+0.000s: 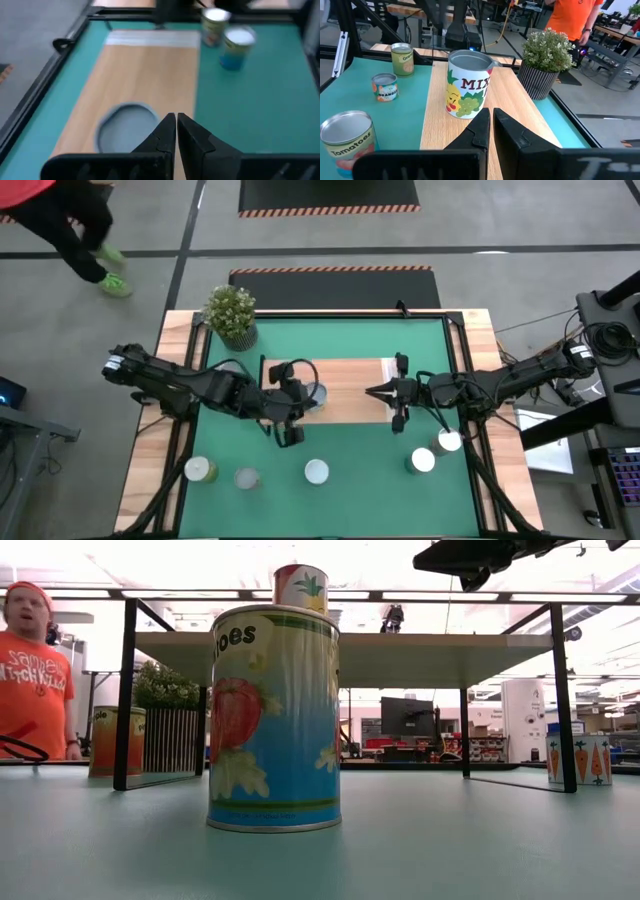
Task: Pick and place cans onto a shelf
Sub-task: Put the canned of mixed fruits on the shelf
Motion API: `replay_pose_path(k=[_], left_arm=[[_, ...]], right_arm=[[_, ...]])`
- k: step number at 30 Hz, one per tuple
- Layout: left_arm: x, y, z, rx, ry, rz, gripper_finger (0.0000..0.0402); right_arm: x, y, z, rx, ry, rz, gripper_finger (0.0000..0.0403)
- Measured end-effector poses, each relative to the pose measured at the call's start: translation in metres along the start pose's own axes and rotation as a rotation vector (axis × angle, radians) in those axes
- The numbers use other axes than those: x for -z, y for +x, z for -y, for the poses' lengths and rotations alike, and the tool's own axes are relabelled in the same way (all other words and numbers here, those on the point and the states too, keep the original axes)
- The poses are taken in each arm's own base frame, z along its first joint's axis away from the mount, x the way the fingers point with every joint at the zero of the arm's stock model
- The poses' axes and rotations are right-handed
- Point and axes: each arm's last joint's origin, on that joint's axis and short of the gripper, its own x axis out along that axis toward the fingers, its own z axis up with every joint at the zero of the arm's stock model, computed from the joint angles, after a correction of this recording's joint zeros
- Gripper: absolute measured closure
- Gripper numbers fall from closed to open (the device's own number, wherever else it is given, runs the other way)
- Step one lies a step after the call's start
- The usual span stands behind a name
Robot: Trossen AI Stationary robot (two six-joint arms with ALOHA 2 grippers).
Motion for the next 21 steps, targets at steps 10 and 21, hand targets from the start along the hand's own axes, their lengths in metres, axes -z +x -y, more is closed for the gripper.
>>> replay_pose_path(k=[10,21], left_arm=[[0.029,0.017,0.020,0.129,0.087,-0.068,0.0402],[0.002,0.009,0.009,-0.121,0.113,0.099,0.0402]], right_arm=[[0.000,0.000,0.000,0.000,-0.002,-0.003,0.0390],[0.000,0.000,0.000,0.000,-0.003,-0.003,0.0390]])
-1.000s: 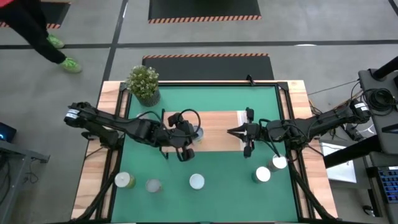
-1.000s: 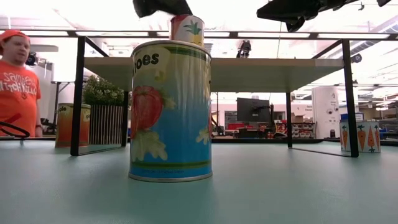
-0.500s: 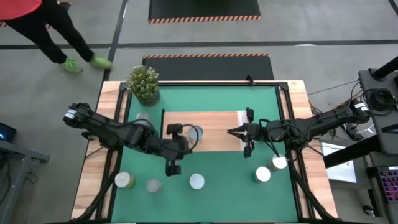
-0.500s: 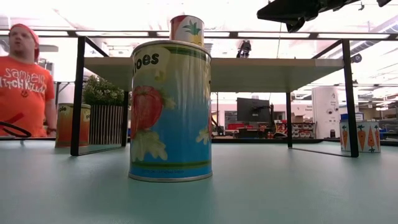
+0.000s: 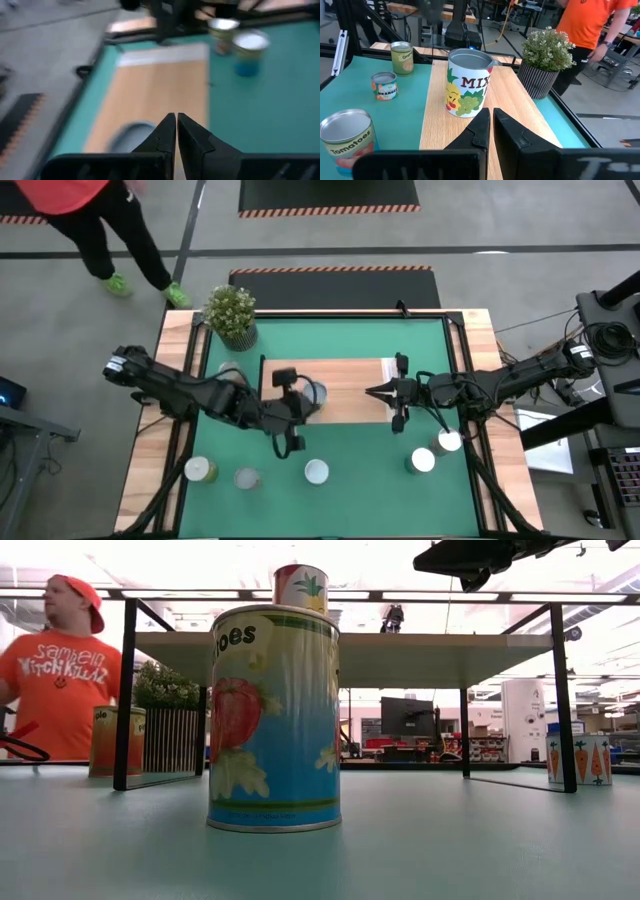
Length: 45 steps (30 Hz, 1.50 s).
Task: Pick and place cans onto a shelf
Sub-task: Put the canned of mixed fruits on the shelf
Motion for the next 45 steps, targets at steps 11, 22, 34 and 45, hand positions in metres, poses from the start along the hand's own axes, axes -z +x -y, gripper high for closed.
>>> replay_pose_path(k=[11,22,34,45], left_arm=[[0.012,0.031,-0.017,-0.011,-0.052,-0.140,0.0402],[0.021,0.024,-0.021,-0.034,-0.102,-0.262,0.0402],[0.013,0.010,-0.028,-0.033,-0.101,-0.323,0.0402],[-0.002,0.011,-0.028,-0.051,-0.137,-0.235,0.0402]], right_arm=[[0.001,0.000,0.000,-0.001,-0.005,-0.013,0.0390],[0.003,0.000,0.000,0.005,-0.014,-0.025,0.0390],[0.002,0.000,0.000,0.005,-0.010,-0.025,0.0390],[0.002,0.000,0.000,0.005,-0.015,-0.025,0.0390]])
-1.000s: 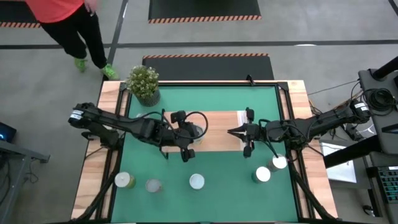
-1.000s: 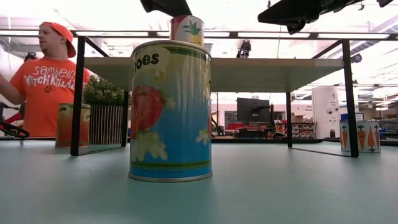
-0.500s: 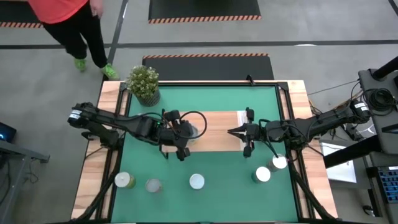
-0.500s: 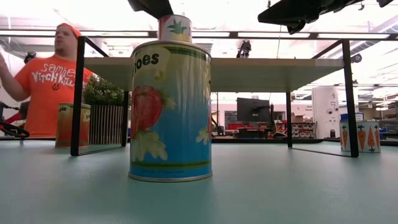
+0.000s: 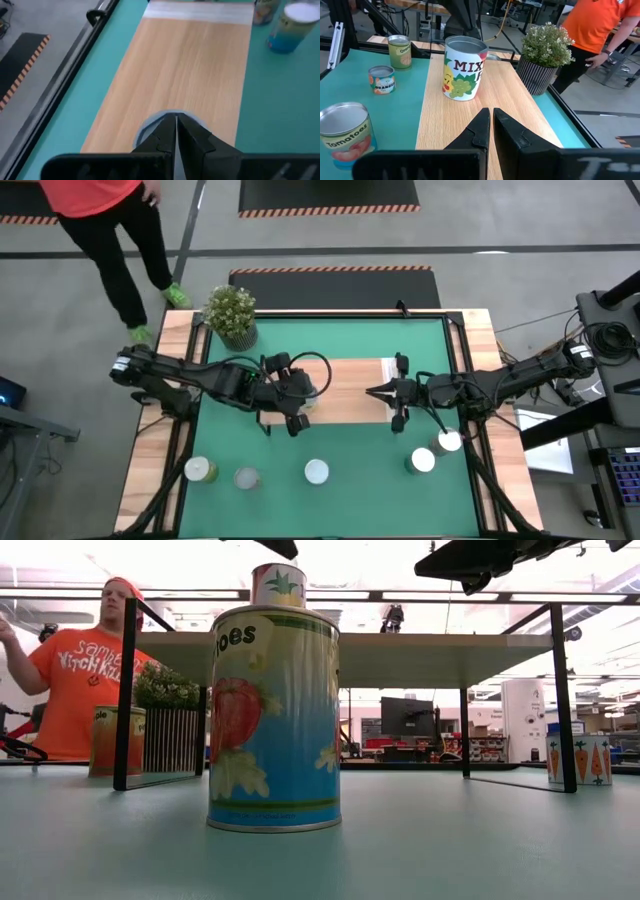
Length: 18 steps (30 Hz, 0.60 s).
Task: Pick and place cans onto a shelf
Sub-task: Put the canned of mixed fruits on the shelf
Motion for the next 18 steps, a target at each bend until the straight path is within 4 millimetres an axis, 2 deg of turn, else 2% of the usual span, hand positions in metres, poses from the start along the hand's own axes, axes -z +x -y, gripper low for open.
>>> replay_pose_path(k=[8,13,18], left_arm=[[0.009,0.029,0.014,-0.038,0.043,-0.076,0.0402],[0.013,0.030,0.014,-0.050,0.023,-0.117,0.0402],[0.016,0.019,0.011,-0.043,0.014,-0.150,0.0402]], right_arm=[[0.000,0.000,0.000,0.000,-0.003,-0.002,0.0390],[0.000,0.000,0.000,0.000,-0.003,-0.003,0.0390],[0.000,0.000,0.000,0.000,-0.004,-0.003,0.0390]])
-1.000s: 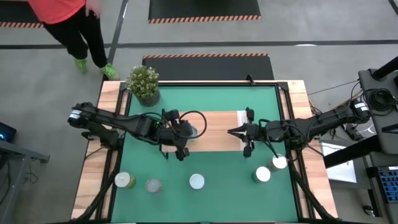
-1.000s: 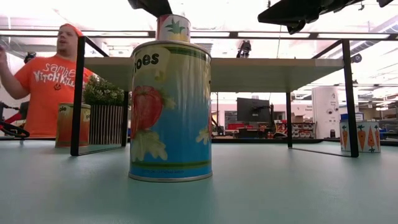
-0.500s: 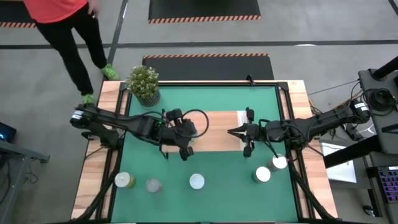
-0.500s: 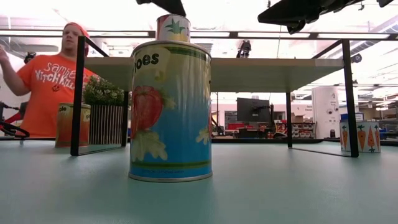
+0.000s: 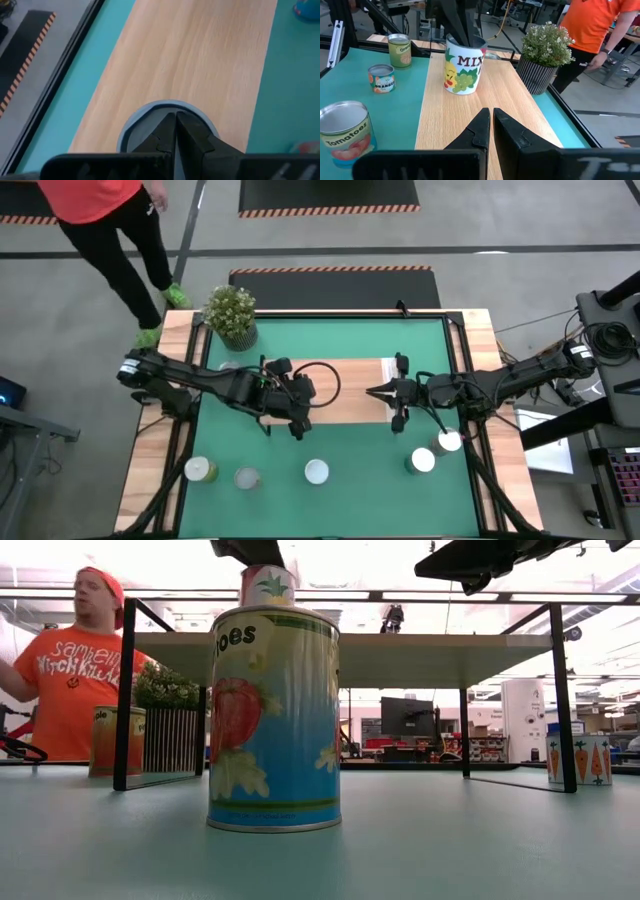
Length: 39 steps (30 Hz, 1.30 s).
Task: Pick and place cans onto a shelf
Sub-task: Put the canned of mixed fruits on the shelf
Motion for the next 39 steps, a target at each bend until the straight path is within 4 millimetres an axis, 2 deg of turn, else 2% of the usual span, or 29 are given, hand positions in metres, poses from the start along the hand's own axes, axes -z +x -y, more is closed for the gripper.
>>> replay_pose_path(k=[8,29,39], left_arm=[[0.006,-0.015,-0.003,0.030,-0.014,-0.082,0.0402],[0.020,-0.032,-0.011,0.029,-0.080,-0.178,0.0402],[0.024,-0.036,-0.007,0.020,-0.082,-0.189,0.0402]], right_arm=[[0.000,0.000,0.000,0.000,0.000,0.000,0.0390],[0.000,0.000,0.000,0.000,0.000,-0.001,0.0390],[0.000,0.000,0.000,0.000,0.000,-0.001,0.0390]])
